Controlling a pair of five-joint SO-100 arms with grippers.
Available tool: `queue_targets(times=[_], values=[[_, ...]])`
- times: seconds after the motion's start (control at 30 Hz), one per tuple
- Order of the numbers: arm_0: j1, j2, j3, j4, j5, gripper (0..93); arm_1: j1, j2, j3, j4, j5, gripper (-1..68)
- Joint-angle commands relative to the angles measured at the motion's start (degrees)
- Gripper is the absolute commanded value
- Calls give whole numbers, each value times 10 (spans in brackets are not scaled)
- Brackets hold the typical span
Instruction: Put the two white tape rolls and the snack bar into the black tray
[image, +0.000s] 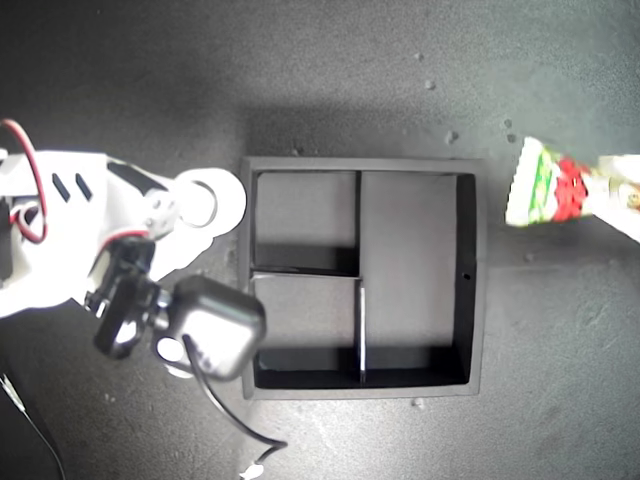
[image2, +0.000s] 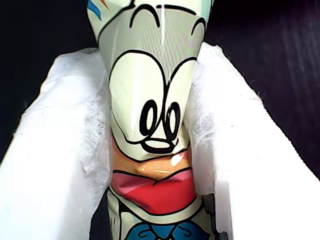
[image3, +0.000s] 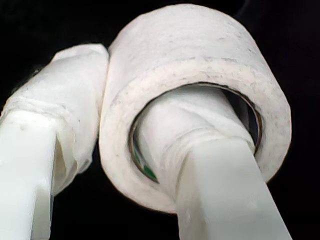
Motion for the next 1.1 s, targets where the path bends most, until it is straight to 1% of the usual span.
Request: queue_targets(times=[0.0,0.1,0.2,0.3,0.5,0.57,0.63,0.73,0.77,0.9,1.07], values=[[18,-23,-71,-10,15,0,-44,4,-49,4,-222,-4],[30,-81,-143,-4,29,0,-72,-11,-61,-12,-319,-4],[38,-152,-235,28,31,0,-93,-36,-83,-15,-392,-4],[58,-215,-331,71,18,0,-104,-59,-96,-17,-444,-4],[110,-335,-528,166,-29,0,-96,-112,-110,-30,-488,-4],[133,-391,-621,208,-45,0,-91,-132,-116,-43,-492,-4],[152,-469,-750,278,-68,0,-85,-154,-116,-70,-496,-4],[173,-657,-1071,405,-94,0,-72,-214,-129,-114,-497,-4],[180,-684,-1111,405,-86,0,-67,-242,-141,-128,-494,-4],[188,-701,-1069,404,-130,0,-58,-368,-213,-161,-489,-4],[197,-705,-1018,404,-163,0,-56,-467,-294,-137,-490,-4]])
